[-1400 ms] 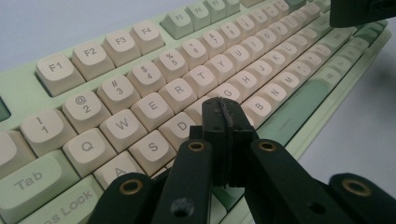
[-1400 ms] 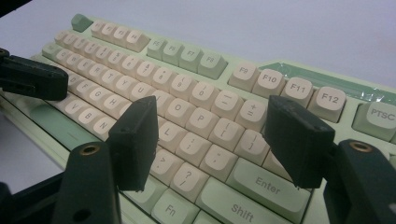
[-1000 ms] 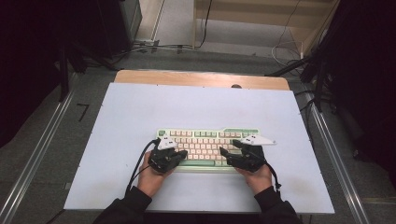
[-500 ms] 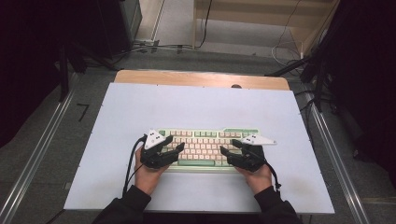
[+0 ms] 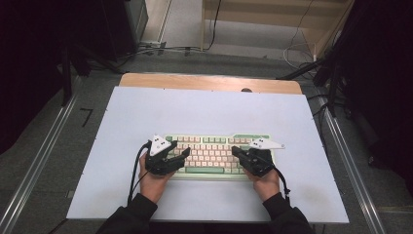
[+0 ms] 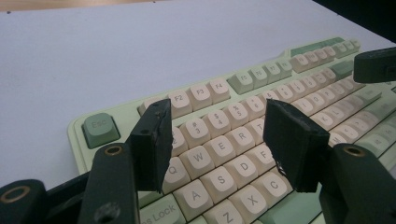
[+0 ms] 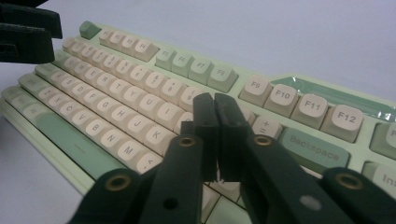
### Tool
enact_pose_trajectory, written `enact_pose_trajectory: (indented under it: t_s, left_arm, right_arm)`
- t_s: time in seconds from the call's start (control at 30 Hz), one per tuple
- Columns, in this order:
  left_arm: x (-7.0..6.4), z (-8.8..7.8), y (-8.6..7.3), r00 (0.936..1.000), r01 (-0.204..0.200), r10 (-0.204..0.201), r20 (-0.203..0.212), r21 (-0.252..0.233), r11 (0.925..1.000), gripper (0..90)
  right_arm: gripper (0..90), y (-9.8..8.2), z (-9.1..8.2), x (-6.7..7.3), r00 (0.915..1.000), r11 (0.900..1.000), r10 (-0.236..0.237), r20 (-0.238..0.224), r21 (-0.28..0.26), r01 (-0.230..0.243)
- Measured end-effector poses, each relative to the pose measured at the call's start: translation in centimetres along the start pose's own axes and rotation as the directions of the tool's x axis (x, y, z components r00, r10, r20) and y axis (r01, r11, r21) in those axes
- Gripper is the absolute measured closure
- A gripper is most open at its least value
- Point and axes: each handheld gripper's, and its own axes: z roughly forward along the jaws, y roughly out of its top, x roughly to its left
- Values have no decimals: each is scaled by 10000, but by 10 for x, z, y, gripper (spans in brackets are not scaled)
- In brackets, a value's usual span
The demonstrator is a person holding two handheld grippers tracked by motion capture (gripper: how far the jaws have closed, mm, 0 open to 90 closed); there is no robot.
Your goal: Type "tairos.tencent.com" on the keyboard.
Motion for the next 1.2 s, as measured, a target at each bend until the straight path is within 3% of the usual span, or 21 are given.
enact_pose_trajectory:
  t_s: [0.6,1.1,1.2]
  left_arm:
    - [1,1,-1,10000,4,-4,13,132,9999,430]
    - [1,2,-1,10000,-13,11,66,250,9997,429]
    - [0,2,-1,10000,-15,13,55,263,9997,430]
  right_arm:
    - [876,5,29,9,9992,9973,-390,70,633,385]
    - [876,6,33,12,9992,9961,-400,21,786,397]
    - [877,6,35,13,9993,9939,-376,-42,1033,378]
